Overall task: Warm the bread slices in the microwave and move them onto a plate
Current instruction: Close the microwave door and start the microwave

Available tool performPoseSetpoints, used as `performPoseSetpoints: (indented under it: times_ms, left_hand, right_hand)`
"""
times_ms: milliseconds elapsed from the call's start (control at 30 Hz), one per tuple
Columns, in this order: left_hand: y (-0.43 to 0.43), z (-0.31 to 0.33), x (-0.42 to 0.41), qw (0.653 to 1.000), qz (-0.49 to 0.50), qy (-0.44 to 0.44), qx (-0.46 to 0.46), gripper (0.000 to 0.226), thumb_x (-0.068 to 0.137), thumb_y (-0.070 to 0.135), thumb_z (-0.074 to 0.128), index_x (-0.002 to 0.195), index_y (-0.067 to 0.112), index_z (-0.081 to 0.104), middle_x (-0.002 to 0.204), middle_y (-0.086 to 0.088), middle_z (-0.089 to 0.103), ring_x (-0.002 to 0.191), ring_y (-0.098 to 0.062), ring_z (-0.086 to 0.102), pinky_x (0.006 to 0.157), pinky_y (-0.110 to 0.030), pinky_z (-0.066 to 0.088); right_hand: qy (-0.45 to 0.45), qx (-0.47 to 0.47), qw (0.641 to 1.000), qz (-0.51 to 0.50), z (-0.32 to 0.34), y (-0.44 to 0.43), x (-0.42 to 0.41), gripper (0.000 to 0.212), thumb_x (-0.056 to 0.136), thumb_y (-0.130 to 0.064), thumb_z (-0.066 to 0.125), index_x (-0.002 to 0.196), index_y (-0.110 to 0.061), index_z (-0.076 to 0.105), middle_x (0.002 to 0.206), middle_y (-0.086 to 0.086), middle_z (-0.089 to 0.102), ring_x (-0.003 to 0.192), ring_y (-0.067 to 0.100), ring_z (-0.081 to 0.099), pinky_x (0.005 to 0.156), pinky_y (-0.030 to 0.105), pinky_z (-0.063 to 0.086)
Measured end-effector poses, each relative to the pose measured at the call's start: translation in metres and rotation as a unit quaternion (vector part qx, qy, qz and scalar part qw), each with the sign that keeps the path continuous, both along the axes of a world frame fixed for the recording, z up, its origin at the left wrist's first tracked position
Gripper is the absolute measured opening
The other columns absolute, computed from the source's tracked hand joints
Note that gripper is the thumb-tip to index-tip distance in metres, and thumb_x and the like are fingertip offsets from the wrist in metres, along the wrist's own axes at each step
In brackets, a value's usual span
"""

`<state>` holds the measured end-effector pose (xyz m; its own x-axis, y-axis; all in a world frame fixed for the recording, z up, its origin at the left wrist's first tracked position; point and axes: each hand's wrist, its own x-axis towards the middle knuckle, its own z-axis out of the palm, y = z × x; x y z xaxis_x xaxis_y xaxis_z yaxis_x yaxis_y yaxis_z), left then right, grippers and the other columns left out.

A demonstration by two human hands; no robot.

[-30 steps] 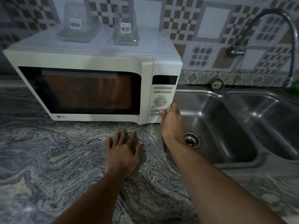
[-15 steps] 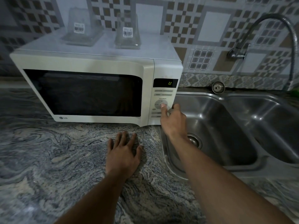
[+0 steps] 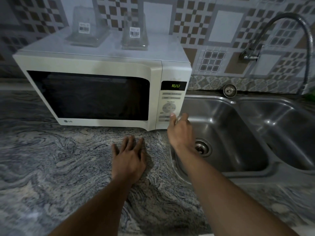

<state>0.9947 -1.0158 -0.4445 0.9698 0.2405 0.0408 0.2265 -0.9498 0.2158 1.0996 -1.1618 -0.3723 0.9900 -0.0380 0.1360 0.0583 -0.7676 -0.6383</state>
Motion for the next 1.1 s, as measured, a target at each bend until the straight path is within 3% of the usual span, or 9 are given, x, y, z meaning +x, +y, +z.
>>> performPoseSetpoints:
  times_ms: [33, 100, 167, 233, 333, 433, 1100]
  left_hand:
    - [0.0, 0.001, -0.001, 1.0, -0.004, 0.006, -0.002, 0.058, 0.102, 0.047, 0.016, 0.157, 0.032, 0.006, 0.165, -0.001, 0.005, 0.152, -0.018, -0.004, 0.121, -0.055, -0.002]
    - [0.003, 0.002, -0.002, 1.0, -0.012, 0.016, -0.013, 0.058, 0.103, 0.043, 0.015, 0.157, 0.027, 0.004, 0.165, 0.0, 0.002, 0.152, -0.017, -0.006, 0.121, -0.054, -0.002]
    - [0.007, 0.004, 0.0, 0.999, -0.022, 0.034, -0.018, 0.058, 0.103, 0.042, 0.014, 0.158, 0.026, 0.003, 0.166, -0.001, -0.001, 0.152, -0.019, -0.007, 0.121, -0.053, -0.002]
    - [0.011, 0.005, -0.001, 0.998, -0.024, 0.052, -0.008, 0.058, 0.102, 0.047, 0.012, 0.157, 0.032, -0.002, 0.165, -0.005, -0.005, 0.152, -0.025, -0.009, 0.121, -0.054, -0.003]
    - [0.014, 0.002, -0.009, 0.998, 0.002, 0.065, 0.018, 0.057, 0.099, 0.055, 0.005, 0.152, 0.043, -0.014, 0.164, -0.008, -0.013, 0.15, -0.029, -0.015, 0.117, -0.06, -0.01]
    - [0.015, -0.002, -0.011, 0.998, 0.007, 0.055, 0.026, 0.057, 0.098, 0.058, 0.003, 0.151, 0.044, -0.016, 0.164, -0.008, -0.011, 0.15, -0.027, -0.015, 0.116, -0.062, -0.008]
    - [0.017, -0.004, -0.011, 0.999, 0.004, 0.036, 0.038, 0.059, 0.098, 0.058, 0.004, 0.152, 0.043, -0.015, 0.165, -0.007, -0.009, 0.151, -0.026, -0.013, 0.116, -0.062, -0.007]
  right_hand:
    - [0.014, -0.008, 1.0, 0.013, -0.008, 0.001, -0.01, 0.051, 0.104, -0.05, 0.028, 0.135, -0.011, 0.036, 0.109, 0.009, 0.06, 0.083, 0.025, 0.063, 0.061, 0.039, 0.054]
    - [0.047, -0.047, 0.996, 0.059, -0.024, 0.001, -0.03, 0.053, 0.105, -0.044, 0.03, 0.148, -0.013, 0.027, 0.13, 0.014, 0.053, 0.106, 0.031, 0.061, 0.085, 0.049, 0.055]
    - [0.056, -0.13, 0.984, 0.11, -0.04, 0.0, -0.047, 0.057, 0.106, -0.037, 0.031, 0.155, -0.01, 0.02, 0.152, 0.02, 0.036, 0.137, 0.037, 0.04, 0.111, 0.054, 0.036]
    - [0.07, -0.177, 0.97, 0.153, -0.049, -0.001, -0.059, 0.06, 0.106, -0.034, 0.028, 0.158, -0.01, 0.01, 0.164, 0.017, 0.013, 0.152, 0.033, 0.01, 0.121, 0.053, 0.013]
    - [0.093, -0.221, 0.95, 0.201, -0.062, 0.0, -0.071, 0.061, 0.107, -0.035, 0.023, 0.159, -0.013, 0.002, 0.167, 0.012, -0.007, 0.153, 0.029, -0.012, 0.122, 0.053, 0.0]
    - [0.102, -0.252, 0.94, 0.207, -0.069, 0.001, -0.074, 0.062, 0.107, -0.04, 0.016, 0.159, -0.013, -0.004, 0.165, 0.011, -0.016, 0.151, 0.027, -0.021, 0.122, 0.052, -0.006]
    - [0.094, -0.267, 0.937, 0.203, -0.07, -0.003, -0.079, 0.062, 0.105, -0.046, 0.006, 0.158, -0.019, -0.012, 0.162, 0.007, -0.026, 0.148, 0.02, -0.028, 0.122, 0.043, -0.011]
